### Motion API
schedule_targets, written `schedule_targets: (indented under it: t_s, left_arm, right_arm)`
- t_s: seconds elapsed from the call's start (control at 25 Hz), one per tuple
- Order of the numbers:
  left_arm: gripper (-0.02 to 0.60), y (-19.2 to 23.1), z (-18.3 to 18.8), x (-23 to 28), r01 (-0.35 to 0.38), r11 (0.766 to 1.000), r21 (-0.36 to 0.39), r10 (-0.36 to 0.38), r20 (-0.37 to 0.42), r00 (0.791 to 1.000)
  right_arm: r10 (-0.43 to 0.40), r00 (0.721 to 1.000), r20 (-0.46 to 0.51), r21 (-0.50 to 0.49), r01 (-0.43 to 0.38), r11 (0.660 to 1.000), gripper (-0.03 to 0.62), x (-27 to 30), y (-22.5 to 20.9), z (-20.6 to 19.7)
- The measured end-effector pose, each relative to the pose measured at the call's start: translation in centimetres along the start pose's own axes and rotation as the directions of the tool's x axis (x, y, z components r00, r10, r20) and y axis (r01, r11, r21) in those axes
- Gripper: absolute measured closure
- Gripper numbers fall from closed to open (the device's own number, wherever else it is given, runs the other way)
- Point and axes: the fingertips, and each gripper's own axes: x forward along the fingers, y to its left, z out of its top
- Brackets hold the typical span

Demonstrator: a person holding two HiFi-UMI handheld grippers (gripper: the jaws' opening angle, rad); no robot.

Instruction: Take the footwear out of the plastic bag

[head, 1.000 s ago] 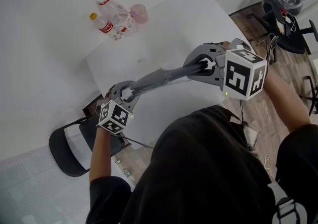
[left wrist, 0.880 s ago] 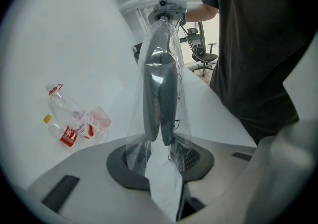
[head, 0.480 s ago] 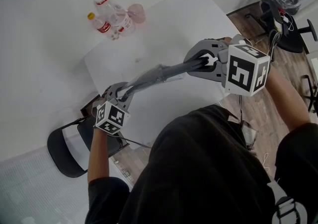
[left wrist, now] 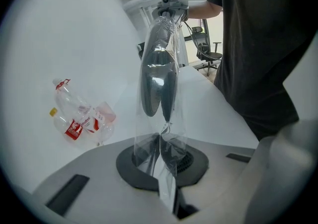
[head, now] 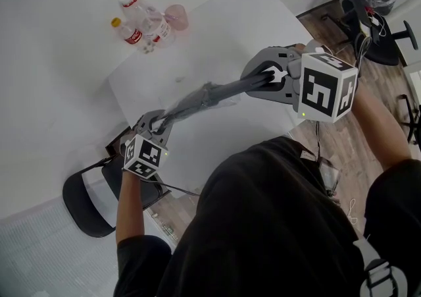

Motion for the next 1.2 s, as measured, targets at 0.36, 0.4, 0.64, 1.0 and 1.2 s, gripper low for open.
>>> schedule_targets:
  t_s: [0.36,0.4,0.64,1.0,1.2]
  left_arm:
    - [0.555,0.1,-1.0,0.1,-0.008,0.999,-0.036,0.008,0.003,1.000]
    - [0.555,0.1,-1.1,0.1,-0.009,0.999,-0.039,0.009,0.004,1.000]
    - [0.555,0.2,-1.9,0.0,-0.017,0.998,-0.058,0.017,-0.002,1.000]
    - [0.556,-0.1,-3.5,0.2,-0.016,0.997,-0.078,0.016,-0.004,1.000]
    - [0.556,0.1,-3.9,0.2,-0.024,0.996,-0.091,0.023,-0.011,1.000]
  right_arm:
    - [-0.010,1.000,0.001,-0.003,0.010,1.000,0.519,-0.2,-0.1,0.0]
    - [-0.012,1.000,0.000,-0.003,0.012,1.000,0.519,-0.3,-0.1,0.0]
    - [-0.026,1.000,-0.004,-0.007,0.026,1.000,0.519,-0.6,-0.4,0.0]
    - [-0.030,1.000,-0.006,-0.007,0.030,1.000,0.519,-0.4,-0.3,0.1]
    - [-0.034,0.999,0.001,0.004,0.034,0.999,0.519,-0.7,-0.4,-0.1]
